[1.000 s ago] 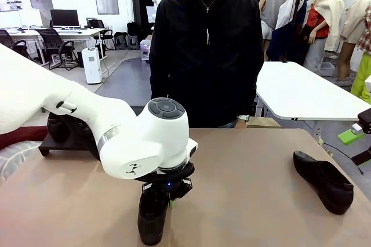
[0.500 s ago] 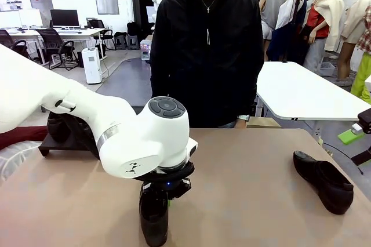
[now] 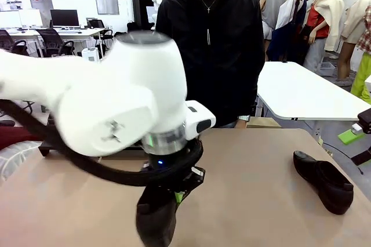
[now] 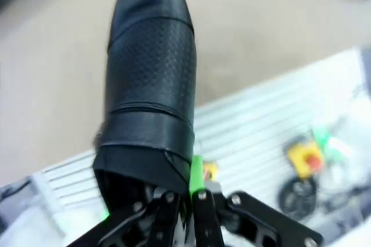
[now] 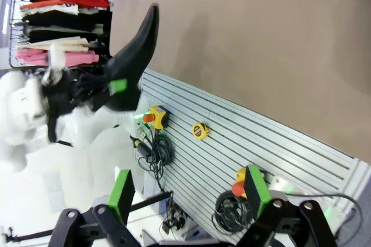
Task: Organize the shoes by placing them on the stand.
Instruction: Place the Shoe from the middle of the table onto the Shoes Stand.
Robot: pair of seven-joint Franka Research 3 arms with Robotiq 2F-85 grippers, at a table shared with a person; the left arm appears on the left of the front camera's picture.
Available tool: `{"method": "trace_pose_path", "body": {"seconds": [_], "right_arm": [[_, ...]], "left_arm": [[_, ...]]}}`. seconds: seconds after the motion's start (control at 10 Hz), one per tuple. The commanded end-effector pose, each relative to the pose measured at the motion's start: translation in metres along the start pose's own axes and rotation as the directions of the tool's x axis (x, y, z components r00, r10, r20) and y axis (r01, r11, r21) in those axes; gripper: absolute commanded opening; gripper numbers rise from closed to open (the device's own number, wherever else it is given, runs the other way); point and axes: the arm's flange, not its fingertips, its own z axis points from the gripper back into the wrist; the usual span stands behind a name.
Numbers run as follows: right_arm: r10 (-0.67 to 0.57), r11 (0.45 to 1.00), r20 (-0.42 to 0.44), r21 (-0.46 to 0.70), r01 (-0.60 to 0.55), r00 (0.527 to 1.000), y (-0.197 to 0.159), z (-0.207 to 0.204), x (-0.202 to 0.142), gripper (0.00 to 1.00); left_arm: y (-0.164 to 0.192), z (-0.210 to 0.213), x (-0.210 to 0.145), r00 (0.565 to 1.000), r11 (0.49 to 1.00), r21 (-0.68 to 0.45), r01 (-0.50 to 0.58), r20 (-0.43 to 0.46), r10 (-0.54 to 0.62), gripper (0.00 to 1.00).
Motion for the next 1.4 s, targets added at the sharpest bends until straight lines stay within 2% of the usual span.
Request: {"method": "trace_pose_path", "body": {"seconds": [0.0, 0.1, 0.2, 0.3, 0.5, 0.6, 0.7, 0.8, 0.9, 1.0, 1.1, 1.2, 1.3], "right_arm": [[0.027, 1.000, -0.003, 0.001, -0.027, 1.000, -0.002, 0.004, 0.000, 1.00], [0.027, 1.000, -0.003, 0.001, -0.027, 1.000, -0.002, 0.004, 0.000, 1.00], [0.027, 1.000, -0.003, 0.001, -0.027, 1.000, -0.002, 0.004, 0.000, 1.00], [0.027, 1.000, -0.003, 0.001, -0.027, 1.000, -0.002, 0.004, 0.000, 1.00], [0.027, 1.000, -0.003, 0.001, -0.027, 1.000, -0.002, 0.004, 0.000, 1.00], [0.027, 1.000, -0.003, 0.001, -0.027, 1.000, -0.002, 0.004, 0.000, 1.00], [0.027, 1.000, -0.003, 0.001, -0.027, 1.000, -0.002, 0.004, 0.000, 1.00], [0.027, 1.000, -0.003, 0.001, -0.027, 1.000, -0.002, 0.004, 0.000, 1.00], [0.027, 1.000, -0.003, 0.001, -0.027, 1.000, -0.002, 0.004, 0.000, 1.00], [0.027, 1.000, -0.003, 0.001, -0.027, 1.000, -0.002, 0.004, 0.000, 1.00], [0.027, 1.000, -0.003, 0.001, -0.027, 1.000, -0.002, 0.004, 0.000, 1.00], [0.027, 1.000, -0.003, 0.001, -0.027, 1.000, -0.002, 0.004, 0.000, 1.00], [0.027, 1.000, -0.003, 0.001, -0.027, 1.000, -0.002, 0.004, 0.000, 1.00]], "left_arm": [[0.043, 0.038, -0.016, 0.996, 0.996, 0.021, 0.090, -0.003, -0.090, 0.00], [0.056, 0.037, -0.020, 0.997, 0.995, 0.069, 0.066, 0.027, -0.068, 0.00], [0.059, 0.035, -0.022, 0.998, 0.997, 0.071, -0.034, -0.052, 0.038, 0.00], [0.024, 0.045, -0.028, 0.996, 0.996, 0.025, 0.085, -0.012, -0.084, 0.00], [0.024, 0.045, -0.028, 0.996, 0.996, 0.025, 0.085, -0.012, -0.084, 0.00], [0.040, 0.043, -0.030, 0.998, 0.996, 0.065, 0.056, -0.024, -0.054, 0.00], [0.068, 0.044, 0.003, 0.988, 0.983, 0.104, -0.155, 0.006, 0.155, 0.00], [0.101, 0.046, 0.043, 0.952, 0.948, 0.098, -0.301, 0.085, 0.294, 0.00], [0.134, 0.040, 0.087, 0.924, 0.926, 0.100, -0.365, 0.158, 0.347, 0.00], [0.164, 0.023, 0.134, 0.948, 0.954, 0.063, -0.292, 0.148, 0.280, 0.00], [0.200, -0.004, 0.183, 0.901, 0.927, 0.114, -0.357, 0.303, 0.310, 0.00], [0.223, -0.026, 0.211, 0.901, 0.928, 0.168, -0.333, 0.346, 0.260, 0.00], [0.241, -0.039, 0.230, 0.888, 0.905, 0.225, -0.362, 0.378, 0.261, 0.00]]}}
